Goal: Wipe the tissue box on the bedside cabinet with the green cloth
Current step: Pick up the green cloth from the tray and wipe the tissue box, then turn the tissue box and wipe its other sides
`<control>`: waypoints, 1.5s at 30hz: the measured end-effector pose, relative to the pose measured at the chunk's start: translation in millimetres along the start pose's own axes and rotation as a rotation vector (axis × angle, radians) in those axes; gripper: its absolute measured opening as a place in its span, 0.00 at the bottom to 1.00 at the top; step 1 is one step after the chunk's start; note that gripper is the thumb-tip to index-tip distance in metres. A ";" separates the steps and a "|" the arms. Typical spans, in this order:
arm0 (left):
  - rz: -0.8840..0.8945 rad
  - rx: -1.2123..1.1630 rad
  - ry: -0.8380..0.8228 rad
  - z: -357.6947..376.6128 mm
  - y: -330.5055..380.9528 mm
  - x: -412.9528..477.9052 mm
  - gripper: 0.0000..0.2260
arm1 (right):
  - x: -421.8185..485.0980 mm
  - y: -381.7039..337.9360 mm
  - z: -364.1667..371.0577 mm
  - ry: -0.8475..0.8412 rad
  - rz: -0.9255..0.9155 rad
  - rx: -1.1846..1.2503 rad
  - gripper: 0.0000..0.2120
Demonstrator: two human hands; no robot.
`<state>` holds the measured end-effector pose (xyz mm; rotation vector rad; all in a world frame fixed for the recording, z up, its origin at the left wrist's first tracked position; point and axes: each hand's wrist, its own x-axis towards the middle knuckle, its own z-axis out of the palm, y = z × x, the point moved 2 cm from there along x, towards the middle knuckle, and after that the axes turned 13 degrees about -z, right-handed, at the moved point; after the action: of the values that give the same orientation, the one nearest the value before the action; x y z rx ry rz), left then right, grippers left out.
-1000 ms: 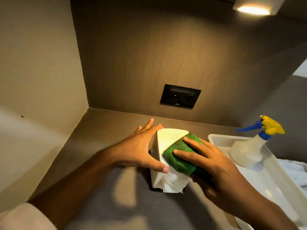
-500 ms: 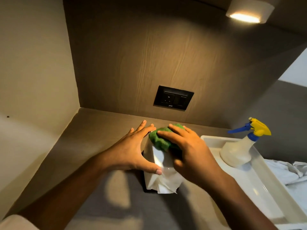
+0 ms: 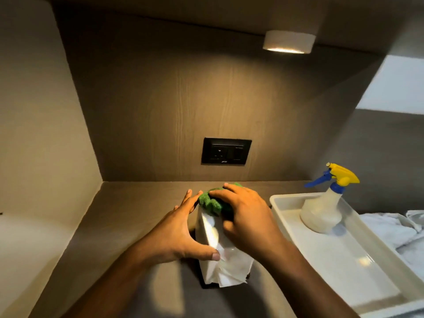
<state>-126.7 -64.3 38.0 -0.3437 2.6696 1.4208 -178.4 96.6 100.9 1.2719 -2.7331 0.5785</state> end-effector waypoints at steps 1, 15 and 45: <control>-0.011 0.022 -0.002 -1.2 0.1 0.2 0.57 | -1.0 4.8 0.3 0.016 0.029 0.004 0.28; -0.022 0.726 -0.080 42.0 93.6 22.5 0.63 | -102.6 78.0 62.5 0.914 0.610 1.232 0.14; 0.137 0.837 0.062 57.2 75.4 14.8 0.30 | -63.5 46.0 51.7 0.744 0.331 1.291 0.17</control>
<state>-160.6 21.5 63.9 -0.1184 3.0658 0.2117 -166.6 150.6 25.0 0.3755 -1.7692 2.4315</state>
